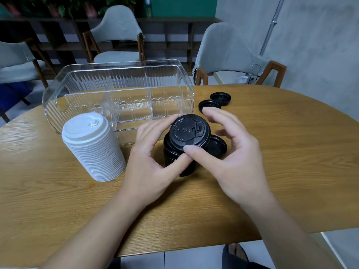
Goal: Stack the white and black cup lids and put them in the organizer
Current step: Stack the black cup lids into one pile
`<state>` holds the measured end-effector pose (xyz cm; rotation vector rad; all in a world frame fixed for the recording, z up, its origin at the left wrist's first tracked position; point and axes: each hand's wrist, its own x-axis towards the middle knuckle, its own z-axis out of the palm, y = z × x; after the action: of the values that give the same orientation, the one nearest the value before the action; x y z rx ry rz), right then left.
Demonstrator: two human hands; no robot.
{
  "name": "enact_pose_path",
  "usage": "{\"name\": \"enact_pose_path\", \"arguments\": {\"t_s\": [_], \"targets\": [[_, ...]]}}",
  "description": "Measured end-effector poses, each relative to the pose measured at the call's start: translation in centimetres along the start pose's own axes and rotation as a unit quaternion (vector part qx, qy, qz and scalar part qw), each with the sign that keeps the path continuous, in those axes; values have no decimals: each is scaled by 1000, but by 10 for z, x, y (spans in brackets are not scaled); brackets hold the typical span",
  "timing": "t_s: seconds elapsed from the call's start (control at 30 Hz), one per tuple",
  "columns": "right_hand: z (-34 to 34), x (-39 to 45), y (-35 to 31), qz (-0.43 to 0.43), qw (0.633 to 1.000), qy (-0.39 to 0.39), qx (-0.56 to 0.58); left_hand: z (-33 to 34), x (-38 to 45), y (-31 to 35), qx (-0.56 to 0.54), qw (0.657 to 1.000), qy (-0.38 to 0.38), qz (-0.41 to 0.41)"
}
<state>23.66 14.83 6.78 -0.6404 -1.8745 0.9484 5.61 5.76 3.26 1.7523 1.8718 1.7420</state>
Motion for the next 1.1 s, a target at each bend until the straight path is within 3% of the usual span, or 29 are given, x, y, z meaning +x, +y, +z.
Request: {"name": "enact_pose_path", "arguments": {"t_s": [0.17, 0.3, 0.47, 0.8, 1.1], "targets": [[3, 2, 2, 0, 1000, -23, -16, 1, 0, 2, 5, 1000, -16, -15], [6, 4, 4, 47, 998, -5, 36, 0, -1, -4, -30, 994, -63, -89], [12, 3, 10, 80, 995, -54, 36, 1, -2, -6, -67, 979, -120, -152], [7, 8, 18, 86, 985, -148, 27, 5, -1, -16, -71, 976, -122, -166], [3, 14, 26, 92, 981, -163, 51, 3, 0, -17, -61, 975, -125, -172]]}}
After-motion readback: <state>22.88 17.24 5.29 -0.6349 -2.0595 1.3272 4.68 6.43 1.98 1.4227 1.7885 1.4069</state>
